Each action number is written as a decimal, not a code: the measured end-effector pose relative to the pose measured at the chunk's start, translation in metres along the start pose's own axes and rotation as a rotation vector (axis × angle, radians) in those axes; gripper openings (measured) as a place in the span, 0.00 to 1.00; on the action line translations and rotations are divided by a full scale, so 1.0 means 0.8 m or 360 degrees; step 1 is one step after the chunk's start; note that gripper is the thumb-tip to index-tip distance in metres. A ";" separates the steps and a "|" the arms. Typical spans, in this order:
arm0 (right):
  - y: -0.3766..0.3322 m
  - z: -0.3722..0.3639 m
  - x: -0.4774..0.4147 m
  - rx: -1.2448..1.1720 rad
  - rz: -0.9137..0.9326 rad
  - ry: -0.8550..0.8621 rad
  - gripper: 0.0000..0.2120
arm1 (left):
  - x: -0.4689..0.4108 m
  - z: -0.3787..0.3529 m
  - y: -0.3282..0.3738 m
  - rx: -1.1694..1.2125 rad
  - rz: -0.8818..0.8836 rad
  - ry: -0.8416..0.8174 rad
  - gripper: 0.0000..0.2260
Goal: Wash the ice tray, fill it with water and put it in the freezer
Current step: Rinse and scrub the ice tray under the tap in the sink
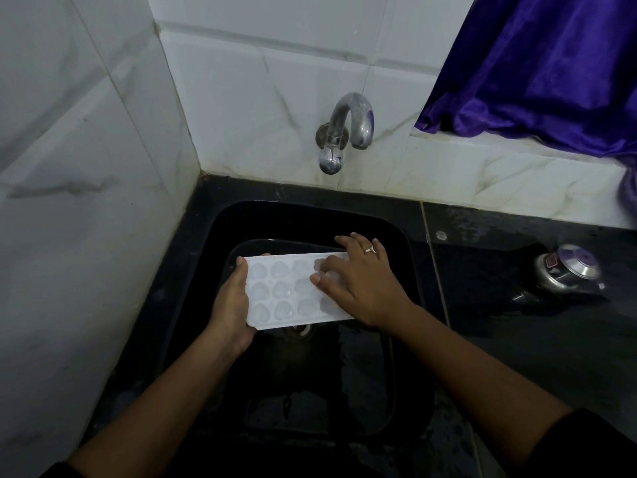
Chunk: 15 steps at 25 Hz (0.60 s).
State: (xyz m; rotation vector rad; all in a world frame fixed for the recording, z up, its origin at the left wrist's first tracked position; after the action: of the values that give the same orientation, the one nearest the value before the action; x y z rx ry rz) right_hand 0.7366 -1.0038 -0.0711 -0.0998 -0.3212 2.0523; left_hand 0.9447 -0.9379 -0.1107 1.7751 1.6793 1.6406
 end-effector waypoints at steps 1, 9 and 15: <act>-0.002 0.000 -0.001 -0.0007 -0.0034 0.0020 0.31 | 0.000 -0.001 -0.001 0.0012 0.0009 -0.0012 0.25; -0.003 -0.004 0.001 0.0012 -0.0049 -0.0001 0.32 | 0.000 0.000 -0.005 0.0044 0.0032 -0.0005 0.26; 0.003 -0.003 0.004 0.0025 -0.0040 0.0013 0.32 | -0.001 -0.002 -0.004 0.0045 0.0010 -0.0023 0.26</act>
State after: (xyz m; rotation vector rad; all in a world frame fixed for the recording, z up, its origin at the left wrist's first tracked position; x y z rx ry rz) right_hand 0.7340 -1.0018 -0.0738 -0.0941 -0.2995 2.0286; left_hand 0.9420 -0.9380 -0.1130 1.8027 1.7005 1.6109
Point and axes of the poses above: each hand's wrist, its own x-axis away from the middle knuckle, its own z-axis out of the back of the hand, y = z × x, the point moved 1 cm from there along -x, towards the middle knuckle, and after that the axes turned 5 degrees about -z, right-handed, at the moved point
